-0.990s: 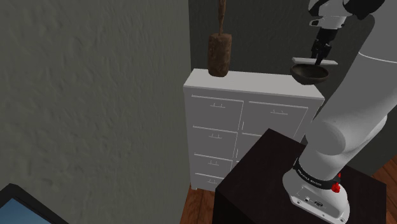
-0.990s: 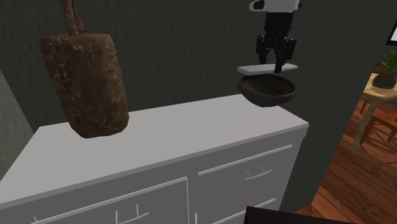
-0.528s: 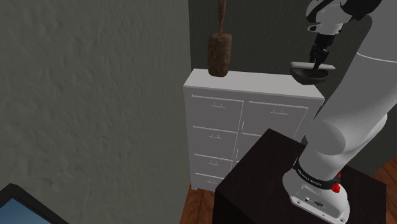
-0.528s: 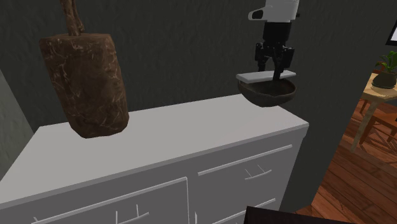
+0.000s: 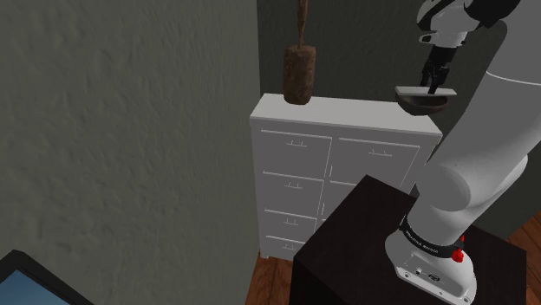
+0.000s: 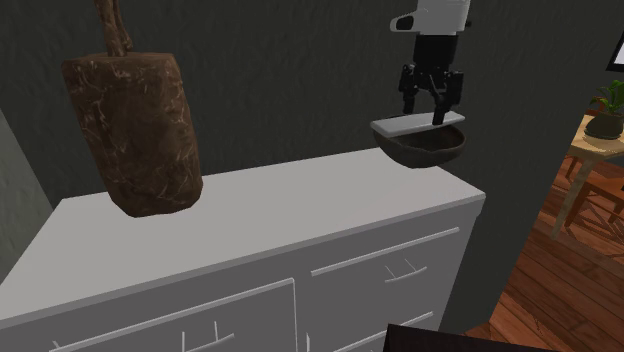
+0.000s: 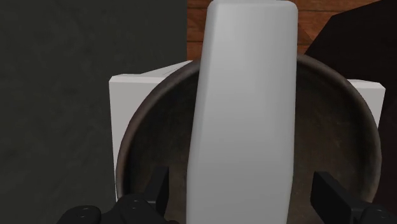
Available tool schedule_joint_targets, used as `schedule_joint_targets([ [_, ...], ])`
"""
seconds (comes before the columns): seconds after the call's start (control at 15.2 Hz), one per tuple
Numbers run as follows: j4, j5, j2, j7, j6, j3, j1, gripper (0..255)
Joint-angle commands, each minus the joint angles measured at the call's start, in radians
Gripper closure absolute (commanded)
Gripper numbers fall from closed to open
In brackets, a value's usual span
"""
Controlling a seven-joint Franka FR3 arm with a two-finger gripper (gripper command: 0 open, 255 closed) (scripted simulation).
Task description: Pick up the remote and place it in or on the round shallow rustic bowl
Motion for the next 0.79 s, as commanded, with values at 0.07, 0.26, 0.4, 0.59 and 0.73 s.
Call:
schedule_joint_targets([
  [0.07, 0.0, 0.0, 0.0, 0.0, 0.0, 0.0, 0.0, 0],
  [0.26, 0.084, -0.019, -0.022, 0.014, -0.098, 0.001, 0.004, 0],
  [0.4, 0.109, -0.022, -0.025, 0.015, -0.124, 0.001, 0.004, 0],
  [0.59, 0.109, -0.022, -0.025, 0.015, -0.124, 0.001, 0.004, 0],
  [0.73, 0.109, -0.022, -0.025, 0.015, -0.124, 0.001, 0.004, 0],
])
